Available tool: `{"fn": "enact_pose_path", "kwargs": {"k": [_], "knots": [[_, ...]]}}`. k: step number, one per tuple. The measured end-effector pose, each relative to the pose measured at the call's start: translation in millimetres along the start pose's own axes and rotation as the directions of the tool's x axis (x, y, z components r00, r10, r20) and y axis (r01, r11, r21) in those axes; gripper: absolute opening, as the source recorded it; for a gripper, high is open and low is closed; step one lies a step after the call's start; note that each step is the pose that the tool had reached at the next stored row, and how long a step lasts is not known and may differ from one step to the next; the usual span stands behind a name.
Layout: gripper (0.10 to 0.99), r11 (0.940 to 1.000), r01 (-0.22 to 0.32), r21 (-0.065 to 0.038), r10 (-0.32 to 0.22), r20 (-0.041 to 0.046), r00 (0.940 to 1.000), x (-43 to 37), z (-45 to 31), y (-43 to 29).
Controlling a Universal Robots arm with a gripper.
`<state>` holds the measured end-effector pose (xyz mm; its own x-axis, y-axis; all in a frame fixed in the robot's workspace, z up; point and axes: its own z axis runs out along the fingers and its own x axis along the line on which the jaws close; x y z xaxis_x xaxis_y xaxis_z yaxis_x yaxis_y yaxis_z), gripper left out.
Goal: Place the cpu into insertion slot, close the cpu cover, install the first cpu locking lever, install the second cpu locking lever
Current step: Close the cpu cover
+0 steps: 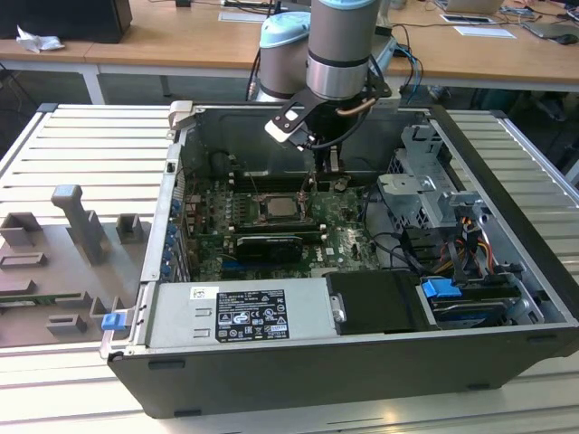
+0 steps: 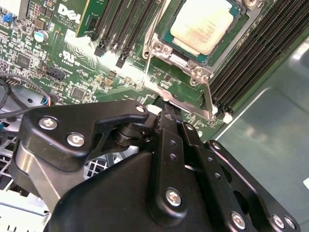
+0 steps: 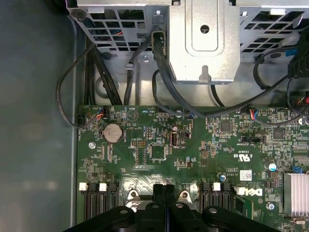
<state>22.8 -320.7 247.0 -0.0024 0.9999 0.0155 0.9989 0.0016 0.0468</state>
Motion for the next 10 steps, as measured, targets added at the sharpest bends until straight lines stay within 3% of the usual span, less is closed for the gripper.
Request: {"fn": "enact_pose_path", "kwargs": {"k": [10], "knots": [[0.106,1.0,0.0,0.0,0.0,0.0,1.0,0.0,-0.1,-2.3]]}}
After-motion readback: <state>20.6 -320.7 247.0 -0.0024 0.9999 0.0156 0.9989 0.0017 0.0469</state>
